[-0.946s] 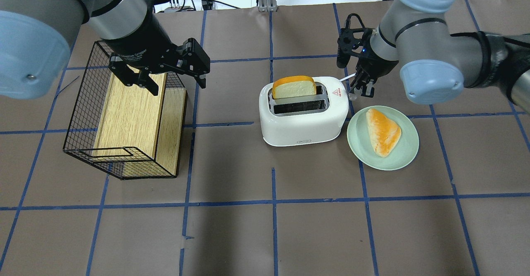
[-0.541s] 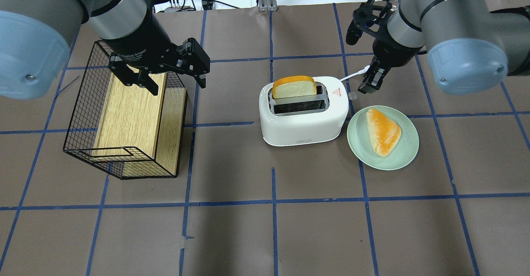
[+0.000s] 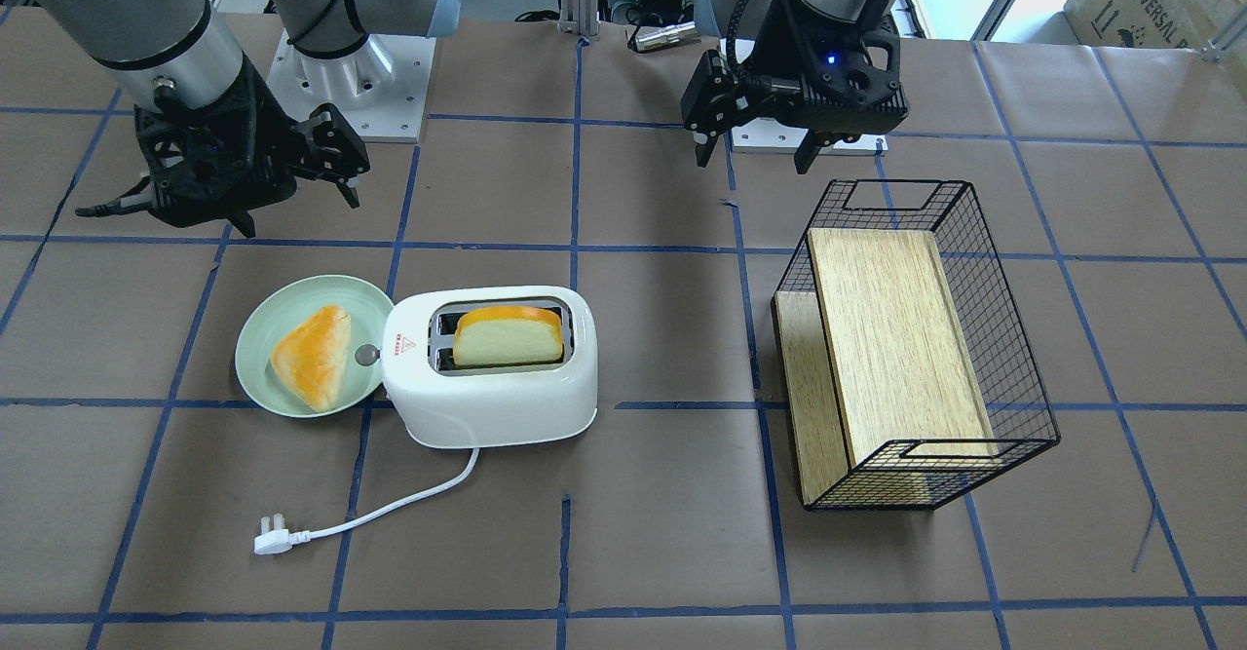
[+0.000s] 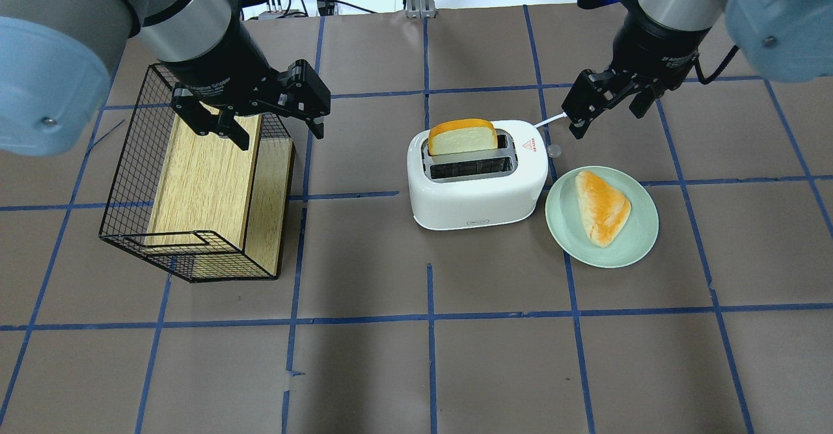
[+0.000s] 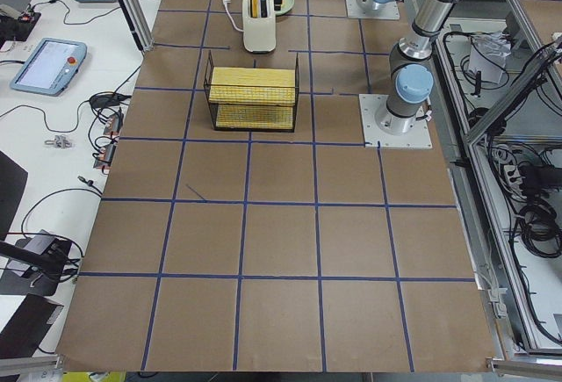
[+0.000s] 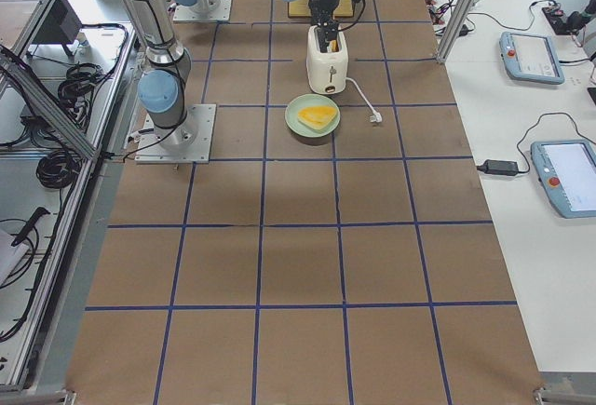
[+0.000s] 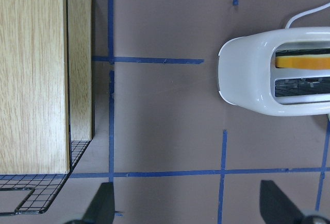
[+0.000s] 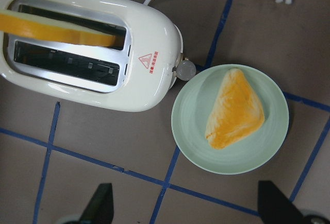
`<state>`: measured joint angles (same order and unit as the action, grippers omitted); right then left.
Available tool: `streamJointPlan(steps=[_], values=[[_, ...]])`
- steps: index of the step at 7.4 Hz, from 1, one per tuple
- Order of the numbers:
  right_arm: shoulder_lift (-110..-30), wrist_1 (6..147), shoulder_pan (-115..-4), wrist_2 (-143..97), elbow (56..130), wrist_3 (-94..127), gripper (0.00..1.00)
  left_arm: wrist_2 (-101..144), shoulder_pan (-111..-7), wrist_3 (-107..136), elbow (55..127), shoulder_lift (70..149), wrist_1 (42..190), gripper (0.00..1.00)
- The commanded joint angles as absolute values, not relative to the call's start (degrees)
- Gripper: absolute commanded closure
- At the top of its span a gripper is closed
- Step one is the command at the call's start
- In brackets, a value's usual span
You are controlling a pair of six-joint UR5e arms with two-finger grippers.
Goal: Press toaster with right arm
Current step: 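Lift the right gripper off the lever and draw it back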
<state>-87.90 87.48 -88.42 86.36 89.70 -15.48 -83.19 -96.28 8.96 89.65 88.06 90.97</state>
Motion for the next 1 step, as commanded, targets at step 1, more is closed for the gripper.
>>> streamJointPlan(steps=[1], values=[[-88.68,86.48,-88.59,89.90,89.91,-3.80,0.00,-83.23,-96.24,8.96,89.65,88.07,90.97,0.00]])
